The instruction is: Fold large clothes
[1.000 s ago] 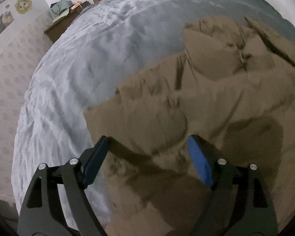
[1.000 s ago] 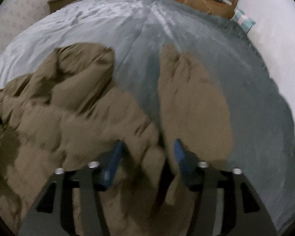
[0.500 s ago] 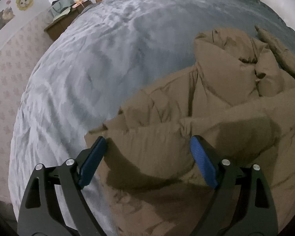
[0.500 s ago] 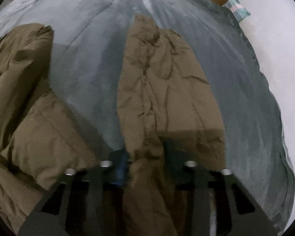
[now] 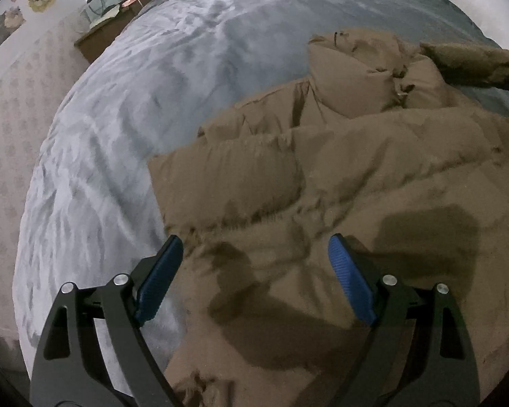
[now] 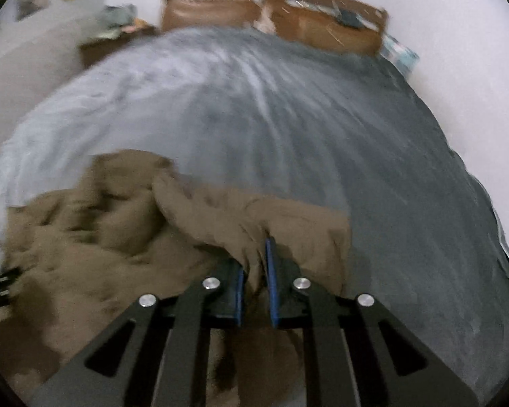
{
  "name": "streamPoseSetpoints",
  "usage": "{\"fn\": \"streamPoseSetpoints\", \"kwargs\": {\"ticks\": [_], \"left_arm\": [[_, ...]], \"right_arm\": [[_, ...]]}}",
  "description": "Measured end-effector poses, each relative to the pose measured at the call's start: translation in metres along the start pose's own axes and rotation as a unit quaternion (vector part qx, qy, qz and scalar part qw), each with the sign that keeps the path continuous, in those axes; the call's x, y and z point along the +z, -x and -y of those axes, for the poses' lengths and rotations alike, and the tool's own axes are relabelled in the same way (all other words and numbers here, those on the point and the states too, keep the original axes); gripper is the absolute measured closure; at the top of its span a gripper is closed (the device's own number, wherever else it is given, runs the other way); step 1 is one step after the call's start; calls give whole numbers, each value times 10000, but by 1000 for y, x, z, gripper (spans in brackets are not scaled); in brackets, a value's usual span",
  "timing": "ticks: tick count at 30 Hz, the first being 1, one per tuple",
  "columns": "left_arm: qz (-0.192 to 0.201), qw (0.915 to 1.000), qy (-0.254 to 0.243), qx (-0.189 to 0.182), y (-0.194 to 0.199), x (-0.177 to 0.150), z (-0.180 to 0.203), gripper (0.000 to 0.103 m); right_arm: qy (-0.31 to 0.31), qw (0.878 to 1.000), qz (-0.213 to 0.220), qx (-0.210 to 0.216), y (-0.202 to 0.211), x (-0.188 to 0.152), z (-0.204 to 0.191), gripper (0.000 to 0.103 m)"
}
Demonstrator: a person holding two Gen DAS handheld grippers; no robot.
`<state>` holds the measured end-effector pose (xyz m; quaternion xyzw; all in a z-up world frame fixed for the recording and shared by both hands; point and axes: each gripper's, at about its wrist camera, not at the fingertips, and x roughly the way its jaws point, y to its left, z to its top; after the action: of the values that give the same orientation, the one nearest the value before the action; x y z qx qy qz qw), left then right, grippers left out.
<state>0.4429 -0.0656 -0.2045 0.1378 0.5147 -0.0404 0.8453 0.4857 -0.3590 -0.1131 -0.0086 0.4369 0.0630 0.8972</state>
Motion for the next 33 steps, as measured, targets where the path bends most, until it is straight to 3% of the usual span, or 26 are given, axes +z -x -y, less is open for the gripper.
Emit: {"fn": "streamPoseSetpoints", "kwargs": {"ticks": [5,10,15,20,22,23,24,30,33], "left_arm": [[-37,9999,64,102,19,-33,1,16],[-144,9997,43,199,28,-54,-4,16],[-157,9995,-89,243,39,-57,6,16],[-114,9997,-138,147,43,-46,30,16],[-92,9998,-168,112,42,-38,43,16],[-72,9997,-192,91,42,-36,47,16],[-52,9998,-201,74,43,-39,49,16],[28,9993,-127,-354,41,-3,84,16],[115,9989,-291,-353,40,12,105,15]], "right_arm": [[263,9963,387,723,57,-45,-55,92],[790,9917,-424,917,42,-116,-97,92],[1100,9872,-940,664,16,-155,-103,91],[868,9866,-1137,781,13,-160,-84,85],[761,9872,-1080,893,22,-155,-78,72],[704,9875,-993,1004,28,-152,-79,56],[647,9885,-862,1059,39,-150,-77,46],[193,9919,-599,1104,66,-147,-51,45],[-3,9955,-466,829,74,-146,-30,43]]}}
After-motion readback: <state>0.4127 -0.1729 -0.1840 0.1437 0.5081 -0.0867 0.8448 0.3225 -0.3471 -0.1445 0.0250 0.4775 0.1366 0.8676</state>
